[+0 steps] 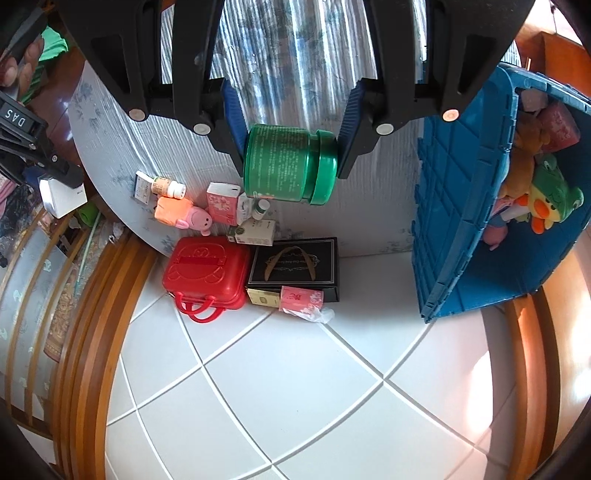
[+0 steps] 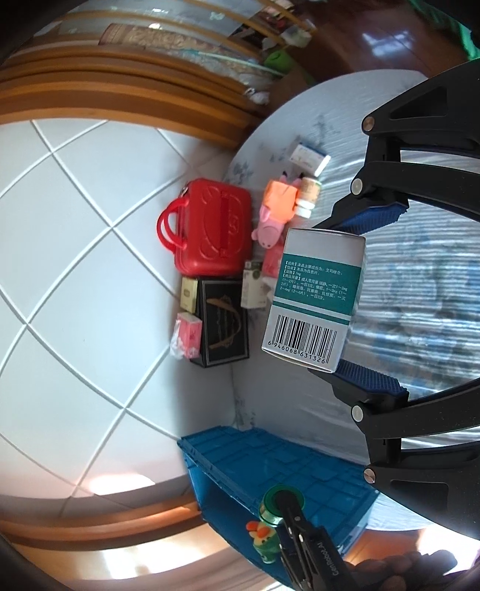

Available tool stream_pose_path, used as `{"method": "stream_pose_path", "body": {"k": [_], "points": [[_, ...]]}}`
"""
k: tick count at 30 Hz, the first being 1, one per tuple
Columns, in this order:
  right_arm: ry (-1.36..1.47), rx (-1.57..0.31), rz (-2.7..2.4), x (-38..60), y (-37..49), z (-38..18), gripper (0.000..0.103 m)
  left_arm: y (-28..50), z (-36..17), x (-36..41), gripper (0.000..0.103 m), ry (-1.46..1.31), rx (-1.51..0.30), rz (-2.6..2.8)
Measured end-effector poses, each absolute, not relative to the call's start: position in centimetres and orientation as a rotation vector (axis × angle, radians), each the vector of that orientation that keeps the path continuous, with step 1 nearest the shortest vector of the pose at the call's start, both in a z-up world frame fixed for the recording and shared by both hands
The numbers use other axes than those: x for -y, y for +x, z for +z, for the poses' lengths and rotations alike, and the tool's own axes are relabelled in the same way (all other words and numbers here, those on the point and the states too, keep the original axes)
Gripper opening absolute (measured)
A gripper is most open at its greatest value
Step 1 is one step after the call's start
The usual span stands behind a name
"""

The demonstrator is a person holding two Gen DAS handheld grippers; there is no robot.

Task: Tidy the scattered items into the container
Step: 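Carry the green jar and medicine box with both tools over the blue bin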

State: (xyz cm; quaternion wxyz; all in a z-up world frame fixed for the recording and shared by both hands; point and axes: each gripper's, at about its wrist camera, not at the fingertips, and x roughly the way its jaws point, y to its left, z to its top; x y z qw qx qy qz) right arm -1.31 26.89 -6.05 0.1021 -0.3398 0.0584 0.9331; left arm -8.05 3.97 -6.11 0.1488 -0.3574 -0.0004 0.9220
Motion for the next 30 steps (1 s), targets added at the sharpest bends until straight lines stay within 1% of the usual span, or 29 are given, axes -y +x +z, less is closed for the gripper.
{"method": "stream_pose_path", "body": {"k": [6,12,21,30], "points": [[-0.977,-0.157,2.796,-25.6,-2.0,-5.1,0.063,-8.4,-5.0,-2.2,0.045,-1.011,0.02,2.674],[-0.93,-0.146,2.816,-22.1,-3.4,-3.8,0.063,-9.5,-4.1,0.9,0.045,-0.986,0.022,2.659],[-0.914,-0.14,2.851,-12.9,-7.4,-2.9,0.063,-11.7,-2.5,11.3,0.045,-0.965,0.037,2.694],[-0.919,-0.116,2.908,-3.4,-11.2,-2.3,0.063,-13.5,-2.8,21.8,0.045,-0.981,0.078,2.752]]}}
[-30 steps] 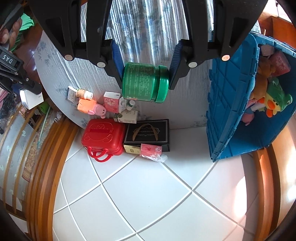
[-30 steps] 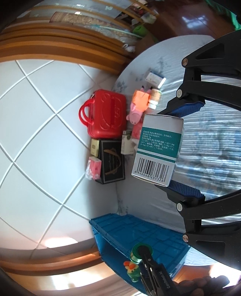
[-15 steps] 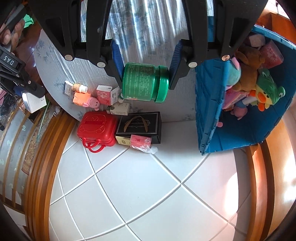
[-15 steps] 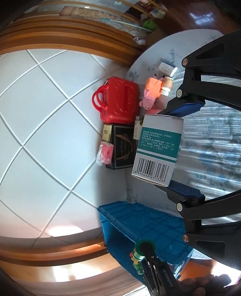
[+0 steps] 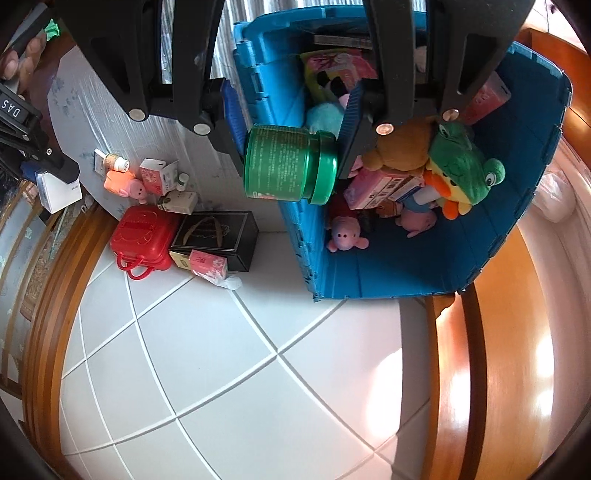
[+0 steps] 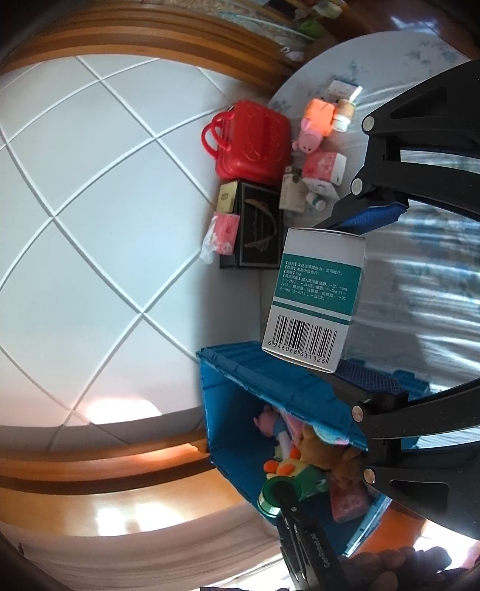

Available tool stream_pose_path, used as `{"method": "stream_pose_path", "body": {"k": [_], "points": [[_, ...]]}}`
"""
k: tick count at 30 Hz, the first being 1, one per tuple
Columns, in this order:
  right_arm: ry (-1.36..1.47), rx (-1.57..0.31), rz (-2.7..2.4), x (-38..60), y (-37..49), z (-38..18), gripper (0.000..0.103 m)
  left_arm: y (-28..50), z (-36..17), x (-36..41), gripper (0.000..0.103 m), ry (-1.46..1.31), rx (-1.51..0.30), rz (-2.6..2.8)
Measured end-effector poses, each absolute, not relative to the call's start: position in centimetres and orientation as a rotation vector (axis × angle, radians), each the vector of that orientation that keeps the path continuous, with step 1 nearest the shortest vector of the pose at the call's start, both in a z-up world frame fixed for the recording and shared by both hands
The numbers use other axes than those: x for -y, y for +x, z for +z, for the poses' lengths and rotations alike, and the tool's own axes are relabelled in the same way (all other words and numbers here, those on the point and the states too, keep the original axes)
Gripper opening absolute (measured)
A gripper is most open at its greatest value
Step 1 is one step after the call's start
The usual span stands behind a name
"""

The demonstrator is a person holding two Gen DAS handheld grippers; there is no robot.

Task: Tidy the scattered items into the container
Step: 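Carry the green jar and medicine box with both tools over the blue bin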

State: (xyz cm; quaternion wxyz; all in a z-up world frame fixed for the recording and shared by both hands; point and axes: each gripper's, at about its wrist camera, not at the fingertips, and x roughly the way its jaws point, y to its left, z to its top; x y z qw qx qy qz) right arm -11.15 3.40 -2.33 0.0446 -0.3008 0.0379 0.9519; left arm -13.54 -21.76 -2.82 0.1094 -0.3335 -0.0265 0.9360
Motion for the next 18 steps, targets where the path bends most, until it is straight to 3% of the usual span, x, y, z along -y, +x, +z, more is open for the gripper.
{"method": "stream_pose_path", "body": {"k": [18], "points": [[-1.039,-0.007,3.05,11.9,-22.5,-2.9,0.063,-21.0,-3.8,36.9,0.045,-1.046,0.121,2.872]]}}
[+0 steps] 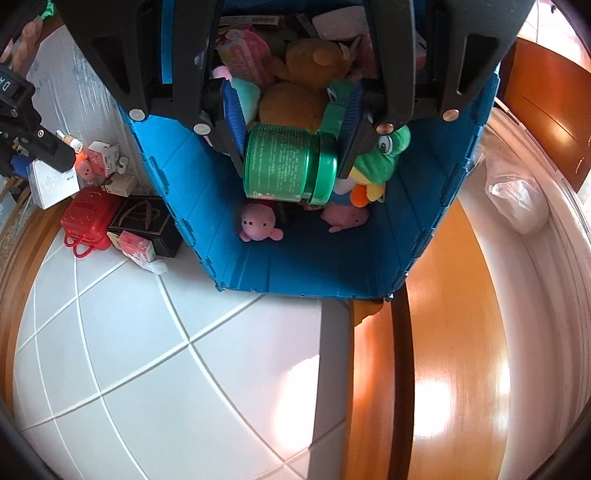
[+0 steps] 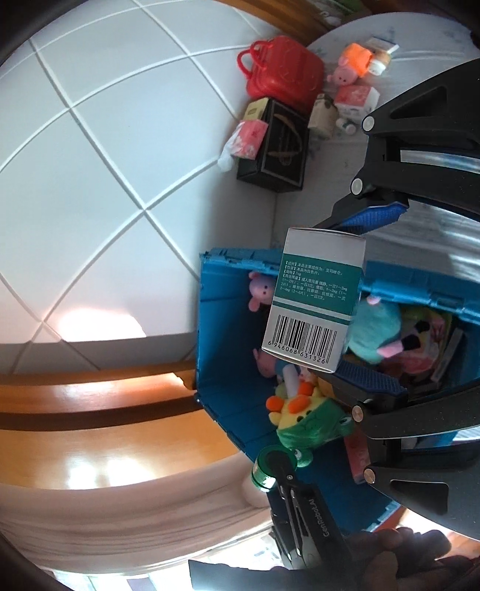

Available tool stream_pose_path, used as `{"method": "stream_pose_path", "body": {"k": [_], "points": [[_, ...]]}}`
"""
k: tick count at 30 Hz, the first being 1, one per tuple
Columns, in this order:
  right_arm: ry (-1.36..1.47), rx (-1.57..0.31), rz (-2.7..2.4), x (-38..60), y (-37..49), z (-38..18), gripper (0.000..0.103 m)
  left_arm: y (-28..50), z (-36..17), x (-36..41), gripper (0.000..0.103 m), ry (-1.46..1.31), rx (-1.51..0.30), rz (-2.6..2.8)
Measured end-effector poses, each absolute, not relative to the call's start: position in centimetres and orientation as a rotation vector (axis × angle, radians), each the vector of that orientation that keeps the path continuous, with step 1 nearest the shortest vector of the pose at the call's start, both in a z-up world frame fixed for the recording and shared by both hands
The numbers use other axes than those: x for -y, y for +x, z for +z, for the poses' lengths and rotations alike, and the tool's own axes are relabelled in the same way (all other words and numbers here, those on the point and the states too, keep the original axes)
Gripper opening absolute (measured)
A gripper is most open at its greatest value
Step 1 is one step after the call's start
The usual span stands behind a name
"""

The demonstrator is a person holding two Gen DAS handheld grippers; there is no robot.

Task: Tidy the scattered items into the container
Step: 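Carry the green jar and medicine box with both tools over the blue bin, then open both tools to drop the jar and box into the blue bin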

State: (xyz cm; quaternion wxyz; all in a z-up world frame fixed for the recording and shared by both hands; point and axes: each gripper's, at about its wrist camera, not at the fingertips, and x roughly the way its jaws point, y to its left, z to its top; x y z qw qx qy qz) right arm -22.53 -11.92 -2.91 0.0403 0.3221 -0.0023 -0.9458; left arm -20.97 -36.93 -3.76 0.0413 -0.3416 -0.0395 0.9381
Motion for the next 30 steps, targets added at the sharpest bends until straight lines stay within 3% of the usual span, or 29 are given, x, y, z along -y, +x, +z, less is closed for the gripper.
{"method": "stream_pose_path", "body": {"k": [20,30], "points": [[1.084,-0.167,-2.858,18.6,-34.2,-6.1,0.063,-33.5,-5.9,42.6,0.045,-1.156,0.086,2.832],[1.154,-0.153,-2.858,18.3,-38.0,-7.4,0.063,-37.0,-6.0,43.2,0.045,-1.162,0.091,2.829]]}}
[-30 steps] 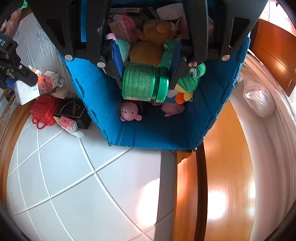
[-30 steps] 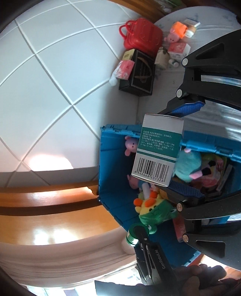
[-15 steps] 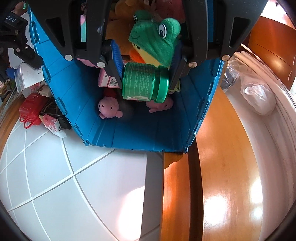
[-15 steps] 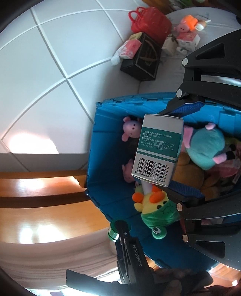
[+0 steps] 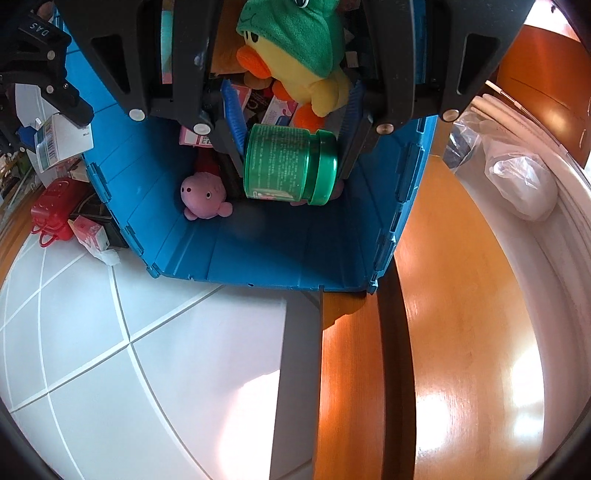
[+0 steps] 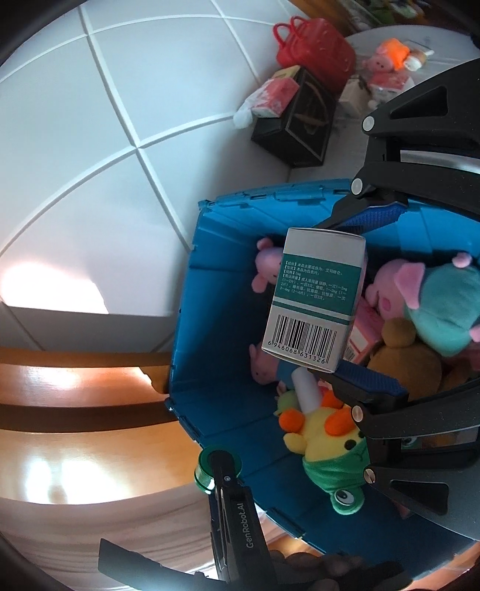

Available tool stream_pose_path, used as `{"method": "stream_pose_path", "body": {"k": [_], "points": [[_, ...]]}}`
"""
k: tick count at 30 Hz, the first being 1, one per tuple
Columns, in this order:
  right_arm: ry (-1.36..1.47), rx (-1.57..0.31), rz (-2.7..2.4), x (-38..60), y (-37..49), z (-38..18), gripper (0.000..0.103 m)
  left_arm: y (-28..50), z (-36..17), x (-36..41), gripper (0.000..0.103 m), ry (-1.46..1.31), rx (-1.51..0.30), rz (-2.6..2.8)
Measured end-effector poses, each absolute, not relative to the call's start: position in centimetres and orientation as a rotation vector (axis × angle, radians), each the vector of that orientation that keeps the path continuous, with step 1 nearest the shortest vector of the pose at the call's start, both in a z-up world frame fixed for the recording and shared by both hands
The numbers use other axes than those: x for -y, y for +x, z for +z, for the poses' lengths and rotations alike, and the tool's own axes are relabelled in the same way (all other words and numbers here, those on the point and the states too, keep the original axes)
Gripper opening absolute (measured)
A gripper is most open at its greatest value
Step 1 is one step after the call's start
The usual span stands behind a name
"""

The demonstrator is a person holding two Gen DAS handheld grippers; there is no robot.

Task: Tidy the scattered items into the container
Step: 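Open both tools to drop the jar and box into the blue bin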

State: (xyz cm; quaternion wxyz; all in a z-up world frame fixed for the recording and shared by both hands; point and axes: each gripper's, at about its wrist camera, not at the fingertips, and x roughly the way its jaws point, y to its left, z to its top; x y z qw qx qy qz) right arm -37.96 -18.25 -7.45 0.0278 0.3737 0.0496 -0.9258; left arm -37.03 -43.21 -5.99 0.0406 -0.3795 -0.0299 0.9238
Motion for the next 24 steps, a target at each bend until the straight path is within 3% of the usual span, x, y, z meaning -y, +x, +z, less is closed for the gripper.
{"method": "stream_pose_path", "body": {"k": [3,4,5,6,24], "points": [[1.14,-0.139,-2.863,18.3,-38.7,-7.3,0.064,-37.6,-5.7,43.4,0.046,-1.143,0.144,2.843],[1.123,-0.136,-2.867,18.3,-38.9,-7.1,0.066,-37.7,-5.6,43.6,0.064,-1.141,0.173,2.851],[1.111,-0.137,-2.866,18.3,-39.0,-7.0,0.079,-37.8,-5.6,43.7,0.098,-1.135,0.197,2.858],[1.098,-0.139,-2.867,18.3,-39.0,-6.8,0.101,-37.8,-5.5,43.9,0.103,-1.121,0.216,2.867],[1.027,-0.104,-2.892,16.8,-33.6,-6.5,0.102,-34.7,-6.1,42.1,0.103,-1.122,0.156,2.873]]}}
